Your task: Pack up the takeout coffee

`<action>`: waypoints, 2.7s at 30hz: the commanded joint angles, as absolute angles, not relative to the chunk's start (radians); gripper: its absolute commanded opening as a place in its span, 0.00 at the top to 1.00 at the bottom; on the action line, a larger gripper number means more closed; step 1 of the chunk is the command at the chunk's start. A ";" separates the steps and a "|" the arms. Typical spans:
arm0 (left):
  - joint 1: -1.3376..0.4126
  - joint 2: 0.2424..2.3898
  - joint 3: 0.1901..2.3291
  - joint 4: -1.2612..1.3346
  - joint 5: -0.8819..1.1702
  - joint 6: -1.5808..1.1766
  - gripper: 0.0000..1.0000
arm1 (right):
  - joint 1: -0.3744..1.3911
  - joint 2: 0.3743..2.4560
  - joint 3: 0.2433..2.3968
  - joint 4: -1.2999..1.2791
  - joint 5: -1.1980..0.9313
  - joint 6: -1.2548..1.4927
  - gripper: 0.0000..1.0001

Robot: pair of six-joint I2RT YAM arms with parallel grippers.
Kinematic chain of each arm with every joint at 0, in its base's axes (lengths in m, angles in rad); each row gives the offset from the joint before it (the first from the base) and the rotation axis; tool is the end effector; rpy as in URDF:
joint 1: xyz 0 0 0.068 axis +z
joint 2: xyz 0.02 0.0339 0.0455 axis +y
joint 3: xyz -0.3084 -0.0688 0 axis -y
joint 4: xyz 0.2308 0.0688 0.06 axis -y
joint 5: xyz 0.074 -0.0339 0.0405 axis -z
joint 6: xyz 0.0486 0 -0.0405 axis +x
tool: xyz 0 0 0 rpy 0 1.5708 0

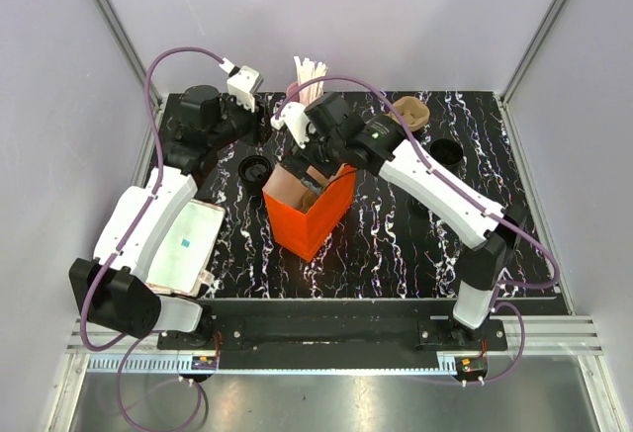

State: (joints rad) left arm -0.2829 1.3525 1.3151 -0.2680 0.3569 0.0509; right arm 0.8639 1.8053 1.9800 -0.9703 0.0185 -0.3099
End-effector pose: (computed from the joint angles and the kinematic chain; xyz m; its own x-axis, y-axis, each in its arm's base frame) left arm 0.2834 -0.1001 0.4300 -0.2588 0.1249 -0.9578 0.5954 0.8014 -0.0564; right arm 0.2568 0.2992 0.4251 -0.2125 -0.7183 -0.6625 -0.8575 0.4622 -0.2260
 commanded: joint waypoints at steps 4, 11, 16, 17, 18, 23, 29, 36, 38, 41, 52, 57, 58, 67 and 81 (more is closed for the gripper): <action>-0.278 1.310 1.316 -0.212 0.390 0.041 0.53 | 0.856 1.715 2.072 -0.980 0.063 -0.344 0.00; -0.278 1.312 1.322 -0.216 0.396 0.040 0.53 | 0.856 1.631 2.102 -0.983 0.097 -0.403 0.00; -0.279 1.305 1.327 -0.221 0.400 0.040 0.53 | 0.856 1.537 2.089 -0.983 0.100 -0.449 0.00; -0.279 1.302 1.327 -0.222 0.400 0.040 0.53 | 0.857 1.507 2.079 -0.985 0.097 -0.456 0.00; -0.278 1.302 1.327 -0.222 0.402 0.040 0.53 | 0.856 1.491 2.054 -0.985 0.094 -0.465 0.00; -0.278 1.307 1.344 -0.236 0.410 0.037 0.52 | 0.856 1.404 1.941 -0.976 0.097 -0.534 0.00; -0.281 1.310 1.370 -0.262 0.422 0.038 0.52 | 0.854 1.355 1.792 -0.927 0.112 -0.580 0.09; -0.281 1.299 1.381 -0.281 0.426 0.049 0.52 | 0.853 1.341 1.697 -0.885 0.086 -0.598 0.18; -0.281 1.298 1.379 -0.282 0.431 0.049 0.53 | 0.851 1.345 1.687 -0.871 0.084 -0.597 0.24; -0.284 1.293 1.378 -0.282 0.437 0.051 0.61 | 0.853 1.350 1.693 -0.868 0.075 -0.591 0.37; -0.319 1.308 1.427 -0.310 0.446 0.072 0.85 | 0.850 1.324 1.736 -0.853 0.143 -0.591 0.71; -0.356 1.336 1.476 -0.340 0.426 0.086 0.93 | 0.836 1.312 1.736 -0.805 0.193 -0.586 0.75; -0.359 1.339 1.491 -0.347 0.425 0.084 0.94 | 0.833 1.307 1.736 -0.796 0.199 -0.584 0.76; -0.410 1.367 1.539 -0.373 0.391 0.089 1.00 | 0.813 1.292 1.733 -0.741 0.253 -0.577 0.85; -0.442 1.457 1.649 -0.411 0.347 0.120 1.00 | 0.808 1.287 1.703 -0.818 0.143 -0.620 0.34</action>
State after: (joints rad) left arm -0.4301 1.4384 1.5917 -0.4259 0.3790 0.0994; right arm 0.8158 1.3121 1.6981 -0.7948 0.1963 -0.5980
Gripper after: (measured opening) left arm 0.012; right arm 0.627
